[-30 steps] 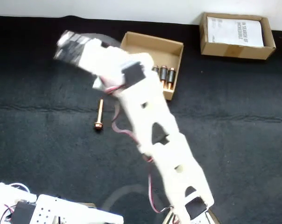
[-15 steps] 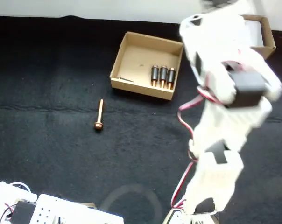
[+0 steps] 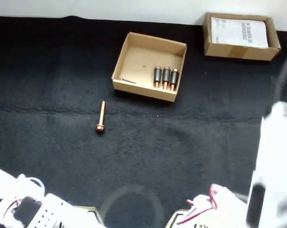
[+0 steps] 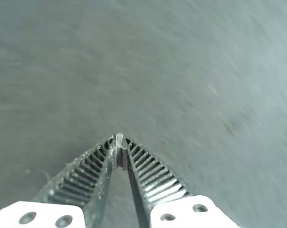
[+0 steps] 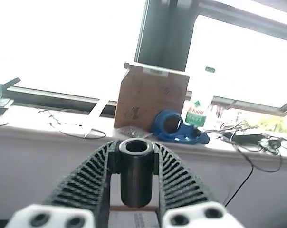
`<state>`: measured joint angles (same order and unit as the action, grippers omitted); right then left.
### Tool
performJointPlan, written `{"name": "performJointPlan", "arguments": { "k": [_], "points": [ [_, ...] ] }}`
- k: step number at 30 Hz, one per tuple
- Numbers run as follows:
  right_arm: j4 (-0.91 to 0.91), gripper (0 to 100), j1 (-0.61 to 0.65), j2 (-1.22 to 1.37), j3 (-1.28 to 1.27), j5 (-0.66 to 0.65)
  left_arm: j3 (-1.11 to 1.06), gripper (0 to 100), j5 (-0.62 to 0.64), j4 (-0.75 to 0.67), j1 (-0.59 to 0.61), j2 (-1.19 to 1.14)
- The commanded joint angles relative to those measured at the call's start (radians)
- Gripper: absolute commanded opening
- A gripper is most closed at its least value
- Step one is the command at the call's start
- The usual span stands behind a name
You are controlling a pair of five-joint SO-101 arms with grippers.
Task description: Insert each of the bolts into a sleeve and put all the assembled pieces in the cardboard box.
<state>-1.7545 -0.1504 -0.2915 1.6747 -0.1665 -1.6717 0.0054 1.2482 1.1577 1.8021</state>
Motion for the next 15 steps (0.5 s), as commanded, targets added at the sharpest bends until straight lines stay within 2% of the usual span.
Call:
{"name": "performJointPlan", "arguments": {
  "k": [1, 4, 7, 10, 15],
  "points": [
    [-0.012, 0.7, -0.027, -0.108, 0.088, 0.009, 0.053, 2, 0.002, 0.037, -0.163, 0.01],
    [-0.012, 0.7, -0.027, -0.2, 0.048, 0.009, 0.081, 2, 0.002, 0.035, -0.288, 0.01],
    [-0.012, 0.7, -0.027, -0.318, -0.099, 0.006, 0.134, 2, 0.002, 0.035, -0.433, 0.01],
    [-0.012, 0.7, -0.027, -0.472, -0.334, 0.006, 0.208, 2, 0.009, 0.035, -0.581, 0.008],
    [-0.007, 0.7, -0.027, -0.75, -0.789, 0.005, 0.335, 2, 0.133, 0.035, -0.783, 0.004]
  ]
}}
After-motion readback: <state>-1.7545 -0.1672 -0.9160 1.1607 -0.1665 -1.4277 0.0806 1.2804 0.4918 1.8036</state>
